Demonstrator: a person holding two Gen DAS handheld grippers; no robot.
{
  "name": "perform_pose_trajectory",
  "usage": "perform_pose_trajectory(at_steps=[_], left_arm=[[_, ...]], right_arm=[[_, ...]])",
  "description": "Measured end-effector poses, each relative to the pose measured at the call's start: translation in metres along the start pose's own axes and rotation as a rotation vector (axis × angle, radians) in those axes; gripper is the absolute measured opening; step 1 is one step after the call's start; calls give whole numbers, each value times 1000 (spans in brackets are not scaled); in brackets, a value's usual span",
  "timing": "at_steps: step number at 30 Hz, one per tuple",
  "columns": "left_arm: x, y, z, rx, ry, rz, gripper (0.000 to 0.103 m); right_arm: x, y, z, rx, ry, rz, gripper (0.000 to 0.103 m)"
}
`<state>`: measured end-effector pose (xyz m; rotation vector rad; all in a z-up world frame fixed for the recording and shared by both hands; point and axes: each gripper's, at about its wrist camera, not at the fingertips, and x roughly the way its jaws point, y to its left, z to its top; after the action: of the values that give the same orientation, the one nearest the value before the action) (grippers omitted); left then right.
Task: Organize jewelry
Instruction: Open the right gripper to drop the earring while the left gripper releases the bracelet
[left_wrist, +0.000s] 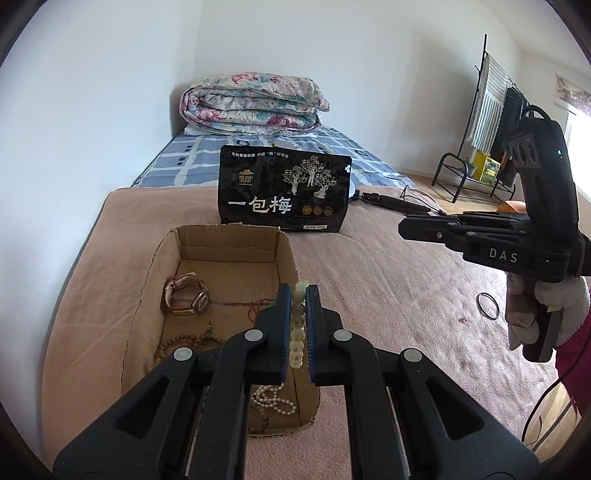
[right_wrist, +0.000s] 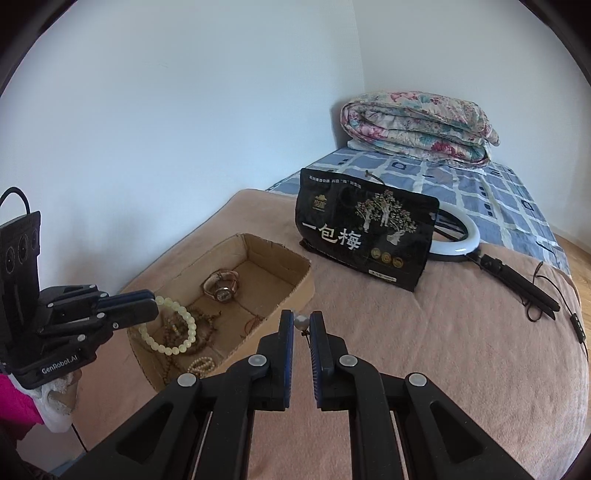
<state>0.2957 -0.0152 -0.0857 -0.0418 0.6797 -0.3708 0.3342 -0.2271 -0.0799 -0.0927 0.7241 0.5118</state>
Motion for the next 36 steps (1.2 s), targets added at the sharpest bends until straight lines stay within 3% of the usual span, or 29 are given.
perform_pose_trajectory(at_steps=[9,17,32,34,36], left_arm=[[17,20,-2,-24,14,13,5],[30,32,-4,-40,24,13,5],[38,30,-7,-11,32,14,5],[38,28,-7,-8,32,15,5],[38,28,-7,-8,33,9,5]], right_arm=[[53,17,29,15,14,63,6],[94,29,36,18,45,86,6],[119,28,38,33,64,89,7],[119,27,39,46,60,92,10],[118,26,40,59,51,92,30]])
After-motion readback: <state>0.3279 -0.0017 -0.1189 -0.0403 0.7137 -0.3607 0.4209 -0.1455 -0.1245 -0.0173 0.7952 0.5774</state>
